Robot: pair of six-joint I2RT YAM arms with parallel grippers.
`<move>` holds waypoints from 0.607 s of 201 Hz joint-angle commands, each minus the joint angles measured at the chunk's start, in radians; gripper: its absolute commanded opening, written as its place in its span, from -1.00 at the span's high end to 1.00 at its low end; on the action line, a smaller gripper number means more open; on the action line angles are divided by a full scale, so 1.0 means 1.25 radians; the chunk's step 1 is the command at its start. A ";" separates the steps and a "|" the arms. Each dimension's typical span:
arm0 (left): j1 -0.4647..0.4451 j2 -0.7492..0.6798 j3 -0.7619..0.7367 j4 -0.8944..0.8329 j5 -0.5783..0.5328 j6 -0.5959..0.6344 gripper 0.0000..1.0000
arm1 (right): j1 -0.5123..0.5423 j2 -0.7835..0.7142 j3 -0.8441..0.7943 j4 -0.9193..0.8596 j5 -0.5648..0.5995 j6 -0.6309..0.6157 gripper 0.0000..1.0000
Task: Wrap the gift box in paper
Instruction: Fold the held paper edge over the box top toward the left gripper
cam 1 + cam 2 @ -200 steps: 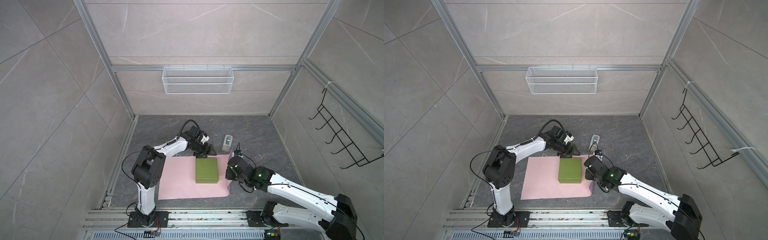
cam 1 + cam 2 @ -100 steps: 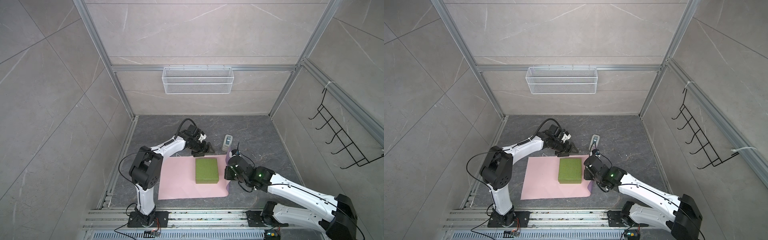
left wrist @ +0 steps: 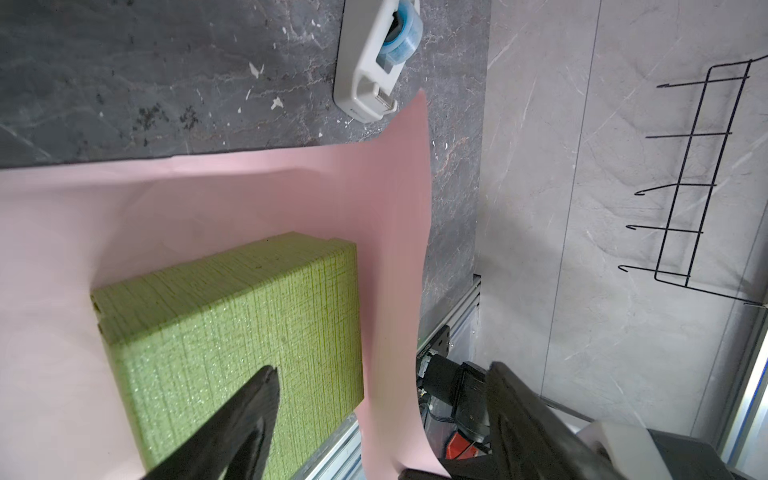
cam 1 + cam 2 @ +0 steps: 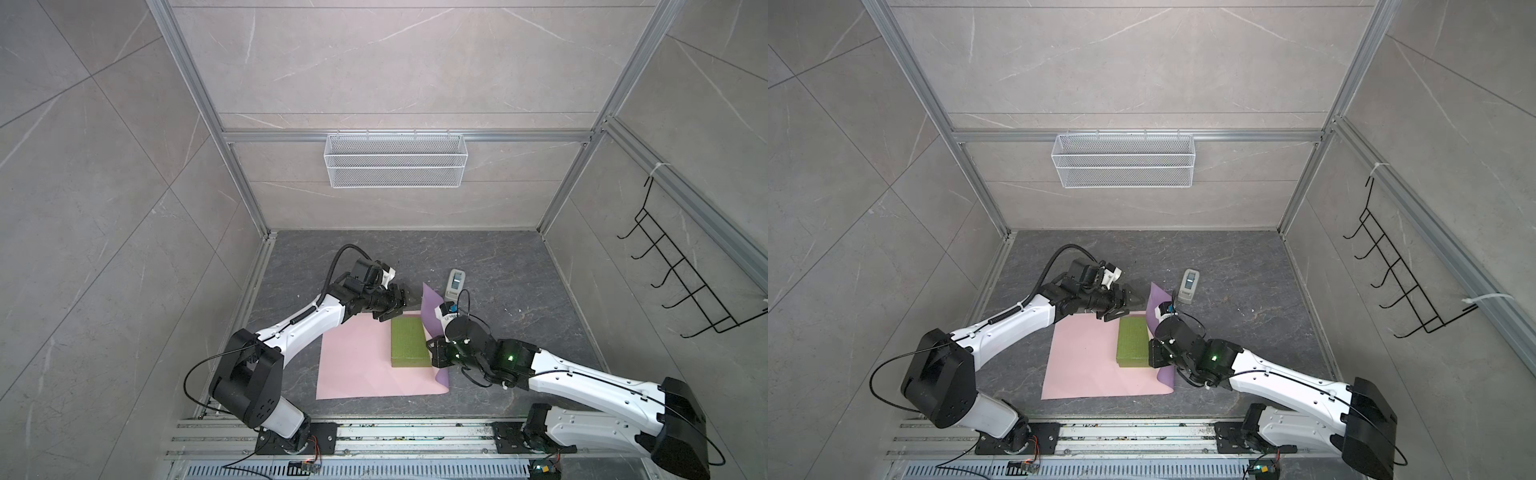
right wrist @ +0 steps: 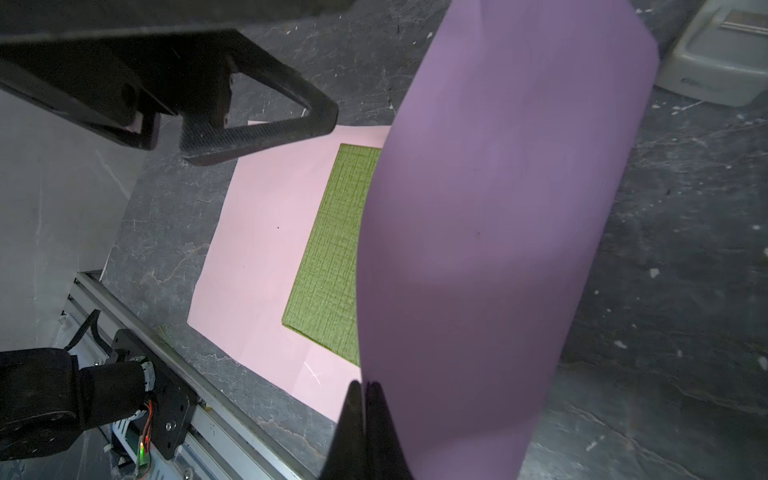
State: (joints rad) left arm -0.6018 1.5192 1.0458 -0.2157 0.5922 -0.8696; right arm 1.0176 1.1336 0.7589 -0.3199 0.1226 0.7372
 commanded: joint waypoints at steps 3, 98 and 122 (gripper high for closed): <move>-0.024 -0.028 -0.016 0.042 -0.002 -0.055 -0.57 | 0.021 0.021 0.015 0.031 0.014 0.011 1.00; -0.074 0.009 -0.025 -0.006 -0.081 -0.061 0.14 | 0.074 0.083 0.025 0.054 0.054 0.049 1.00; -0.076 0.019 -0.026 -0.010 -0.090 -0.054 0.36 | 0.081 0.096 0.025 0.064 0.056 0.058 1.00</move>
State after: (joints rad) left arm -0.6914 1.5291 1.0073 -0.2081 0.5083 -0.9531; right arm 1.1065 1.2312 0.7662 -0.2646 0.1650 0.7826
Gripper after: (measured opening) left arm 0.369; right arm 0.046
